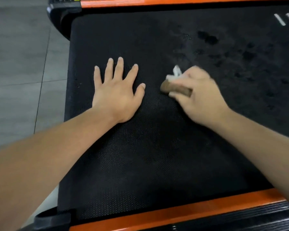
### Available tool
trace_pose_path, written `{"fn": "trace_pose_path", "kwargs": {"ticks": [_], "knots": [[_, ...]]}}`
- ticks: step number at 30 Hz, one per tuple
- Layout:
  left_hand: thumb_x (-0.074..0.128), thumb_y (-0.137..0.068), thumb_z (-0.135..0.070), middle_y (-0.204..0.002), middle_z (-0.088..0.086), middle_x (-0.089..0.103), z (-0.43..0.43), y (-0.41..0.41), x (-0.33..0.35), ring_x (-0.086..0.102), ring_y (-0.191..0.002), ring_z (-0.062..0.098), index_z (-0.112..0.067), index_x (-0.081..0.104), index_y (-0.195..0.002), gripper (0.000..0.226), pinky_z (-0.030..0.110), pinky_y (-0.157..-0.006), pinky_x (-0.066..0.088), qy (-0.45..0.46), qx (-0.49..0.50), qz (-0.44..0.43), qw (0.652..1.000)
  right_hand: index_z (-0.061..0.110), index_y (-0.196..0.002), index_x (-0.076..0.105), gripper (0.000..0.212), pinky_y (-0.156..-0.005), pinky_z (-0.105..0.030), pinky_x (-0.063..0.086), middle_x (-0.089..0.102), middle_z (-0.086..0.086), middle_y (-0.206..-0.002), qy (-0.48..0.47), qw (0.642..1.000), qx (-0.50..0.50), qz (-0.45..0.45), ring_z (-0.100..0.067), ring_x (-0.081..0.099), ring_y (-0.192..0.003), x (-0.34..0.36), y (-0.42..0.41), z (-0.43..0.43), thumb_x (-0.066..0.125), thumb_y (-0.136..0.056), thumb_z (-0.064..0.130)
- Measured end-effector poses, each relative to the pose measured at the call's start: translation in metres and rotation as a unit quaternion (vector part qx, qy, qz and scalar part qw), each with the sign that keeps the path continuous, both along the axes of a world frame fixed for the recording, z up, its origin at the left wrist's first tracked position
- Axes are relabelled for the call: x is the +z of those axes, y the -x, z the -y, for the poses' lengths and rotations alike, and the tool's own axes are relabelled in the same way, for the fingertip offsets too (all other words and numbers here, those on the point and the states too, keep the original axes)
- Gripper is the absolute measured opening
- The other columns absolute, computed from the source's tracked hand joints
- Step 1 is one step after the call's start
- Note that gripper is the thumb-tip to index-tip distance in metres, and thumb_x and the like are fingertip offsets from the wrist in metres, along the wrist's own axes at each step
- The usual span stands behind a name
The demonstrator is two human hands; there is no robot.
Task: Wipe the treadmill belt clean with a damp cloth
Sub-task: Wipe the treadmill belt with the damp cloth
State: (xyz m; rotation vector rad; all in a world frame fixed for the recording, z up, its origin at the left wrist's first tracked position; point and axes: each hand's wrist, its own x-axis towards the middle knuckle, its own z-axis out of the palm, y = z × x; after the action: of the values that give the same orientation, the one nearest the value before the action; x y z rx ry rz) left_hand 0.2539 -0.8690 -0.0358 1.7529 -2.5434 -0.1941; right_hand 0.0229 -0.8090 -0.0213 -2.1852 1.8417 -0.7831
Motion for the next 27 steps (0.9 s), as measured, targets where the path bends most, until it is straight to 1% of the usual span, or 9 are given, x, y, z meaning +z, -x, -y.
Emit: {"fn": "trace_pose_path", "kwargs": {"ticks": [2,4,8,11,14,18,23,25,27], "knots": [[0.022,-0.103,-0.061,-0.172,0.012,0.009,0.001,0.001,0.003,-0.003,-0.159,0.033,-0.032,0.02,-0.163,0.066,0.062,-0.125,-0.003,-0.004,0.002,-0.005,1.0,0.029,-0.116,0.075,0.03,-0.086,-0.03,0.044,0.058,-0.003,-0.1,-0.029,0.995,0.099,0.012,-0.022,0.055,-0.095,0.005,-0.009,-0.022,0.077,-0.087,0.025],[0.033,-0.104,-0.057,-0.165,0.015,0.021,0.008,0.005,0.008,0.007,-0.156,0.038,-0.028,0.033,-0.157,0.06,0.066,-0.123,-0.001,-0.009,0.005,-0.025,1.0,0.03,-0.118,0.074,0.03,-0.087,-0.03,0.043,0.059,-0.003,-0.1,-0.031,0.994,0.106,-0.009,-0.021,0.055,-0.096,0.011,0.003,-0.002,0.076,-0.088,0.027],[0.047,-0.101,-0.046,-0.146,0.014,0.032,0.026,0.019,0.013,0.021,-0.147,0.036,-0.023,0.047,-0.134,0.04,0.071,-0.12,-0.001,-0.005,0.034,-0.097,0.995,0.031,-0.113,0.075,0.024,-0.086,-0.026,0.04,0.054,-0.002,-0.101,0.0,0.993,-0.116,0.004,-0.026,0.057,-0.103,0.003,0.02,0.068,0.072,-0.089,0.031],[0.038,-0.102,-0.049,-0.17,0.013,0.009,0.031,0.021,0.005,-0.003,-0.158,0.038,-0.03,0.036,-0.145,0.047,0.07,-0.12,-0.009,-0.006,0.037,-0.09,0.995,0.032,-0.117,0.074,0.029,-0.085,-0.028,0.041,0.051,0.003,-0.098,-0.001,1.0,-0.004,-0.009,-0.02,0.052,-0.096,-0.001,-0.006,0.042,0.073,-0.089,0.028],[0.021,-0.103,-0.058,-0.174,0.006,-0.002,0.032,0.02,-0.001,-0.014,-0.157,0.039,-0.037,0.007,-0.163,0.065,0.071,-0.119,-0.01,-0.007,0.017,-0.029,0.999,0.033,-0.117,0.074,0.028,-0.083,-0.026,0.041,0.056,0.001,-0.099,-0.03,0.995,0.094,-0.015,-0.016,0.052,-0.095,0.01,0.002,0.038,0.074,-0.089,0.027],[0.01,-0.102,-0.065,-0.174,0.007,-0.005,0.032,0.022,-0.002,-0.016,-0.157,0.037,-0.039,0.004,-0.164,0.068,0.072,-0.118,-0.01,-0.008,0.012,-0.003,1.0,0.031,-0.116,0.074,0.026,-0.085,-0.027,0.042,0.057,-0.009,-0.104,0.007,0.992,-0.129,-0.017,-0.027,0.059,-0.101,0.007,0.032,0.114,0.069,-0.092,0.033],[0.005,-0.097,-0.07,-0.174,0.007,-0.003,0.032,0.022,-0.004,-0.013,-0.158,0.037,-0.039,0.006,-0.163,0.074,0.073,-0.118,-0.008,0.006,0.015,0.01,1.0,0.034,-0.117,0.074,0.027,-0.085,-0.031,0.042,0.056,0.001,-0.1,-0.03,0.995,0.09,-0.019,-0.017,0.053,-0.095,0.004,0.0,0.079,0.072,-0.09,0.032],[0.005,-0.096,-0.071,-0.174,0.007,-0.002,0.033,0.024,-0.004,-0.013,-0.158,0.037,-0.039,0.006,-0.163,0.075,0.073,-0.119,-0.007,0.004,0.015,0.008,1.0,0.035,-0.115,0.074,0.025,-0.084,-0.032,0.042,0.057,-0.003,-0.098,-0.007,0.997,0.043,-0.066,-0.023,0.057,-0.095,0.011,0.018,0.112,0.07,-0.09,0.035],[0.005,-0.095,-0.071,-0.174,0.007,-0.001,0.032,0.024,-0.003,-0.012,-0.158,0.037,-0.039,0.006,-0.163,0.075,0.073,-0.119,-0.006,0.004,0.015,0.006,1.0,0.031,-0.112,0.075,0.026,-0.082,-0.025,0.041,0.057,-0.003,-0.099,0.007,0.992,-0.113,-0.055,-0.029,0.061,-0.099,0.01,0.039,0.156,0.066,-0.089,0.04]]}}
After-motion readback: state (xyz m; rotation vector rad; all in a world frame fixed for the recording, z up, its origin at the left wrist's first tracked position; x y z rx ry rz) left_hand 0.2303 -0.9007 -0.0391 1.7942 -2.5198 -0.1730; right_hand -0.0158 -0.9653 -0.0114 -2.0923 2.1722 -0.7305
